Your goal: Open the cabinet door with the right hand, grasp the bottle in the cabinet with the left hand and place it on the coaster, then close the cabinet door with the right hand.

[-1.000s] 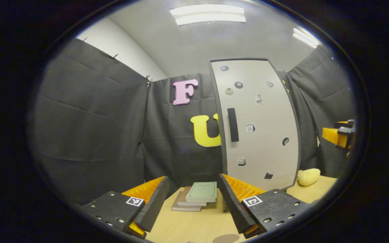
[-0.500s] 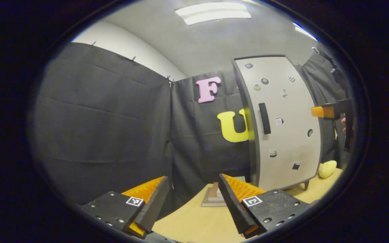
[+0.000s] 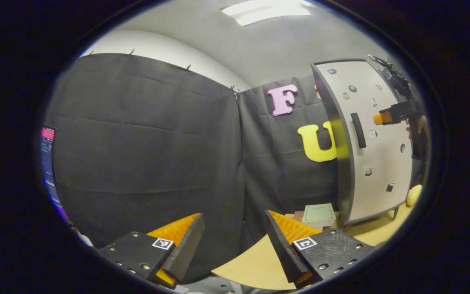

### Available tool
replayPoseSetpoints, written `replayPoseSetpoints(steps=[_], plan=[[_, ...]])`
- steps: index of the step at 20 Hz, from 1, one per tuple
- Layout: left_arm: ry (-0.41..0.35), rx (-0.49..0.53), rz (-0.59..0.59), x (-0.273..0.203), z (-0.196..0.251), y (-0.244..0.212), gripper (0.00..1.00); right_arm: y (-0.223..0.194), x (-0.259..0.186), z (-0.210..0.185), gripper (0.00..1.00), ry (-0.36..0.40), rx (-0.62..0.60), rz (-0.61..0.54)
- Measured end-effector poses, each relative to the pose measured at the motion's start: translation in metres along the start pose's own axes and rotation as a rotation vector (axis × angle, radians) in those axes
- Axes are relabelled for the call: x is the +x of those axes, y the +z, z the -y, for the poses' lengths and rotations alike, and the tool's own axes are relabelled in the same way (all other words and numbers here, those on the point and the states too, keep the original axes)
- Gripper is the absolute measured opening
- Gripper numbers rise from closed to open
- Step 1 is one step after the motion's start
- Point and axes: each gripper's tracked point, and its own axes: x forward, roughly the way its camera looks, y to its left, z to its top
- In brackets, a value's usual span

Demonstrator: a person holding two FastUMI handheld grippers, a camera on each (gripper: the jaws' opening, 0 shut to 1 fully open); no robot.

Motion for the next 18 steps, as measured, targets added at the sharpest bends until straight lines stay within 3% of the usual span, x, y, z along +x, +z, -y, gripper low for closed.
replayPoseSetpoints(steps=[6,11,13,17,18], plan=[[0.046,-0.001,-0.038,0.001,-0.030,-0.021,0.90,-0.003,0.045,-0.028,0.98,-0.007,-0.021,-0.041],[0.052,-0.019,-0.068,0.008,-0.032,-0.035,0.90,-0.016,0.078,-0.040,0.92,-0.034,-0.056,-0.110],[0.054,-0.021,-0.072,0.010,-0.034,-0.038,0.90,-0.026,0.086,-0.045,0.75,-0.039,-0.043,-0.152],[0.055,-0.020,-0.070,0.013,-0.034,-0.038,0.90,-0.042,0.100,-0.036,0.65,-0.091,0.005,-0.232],[0.054,-0.020,-0.070,0.013,-0.033,-0.039,0.90,-0.046,0.104,-0.033,0.53,-0.101,0.029,-0.247]])
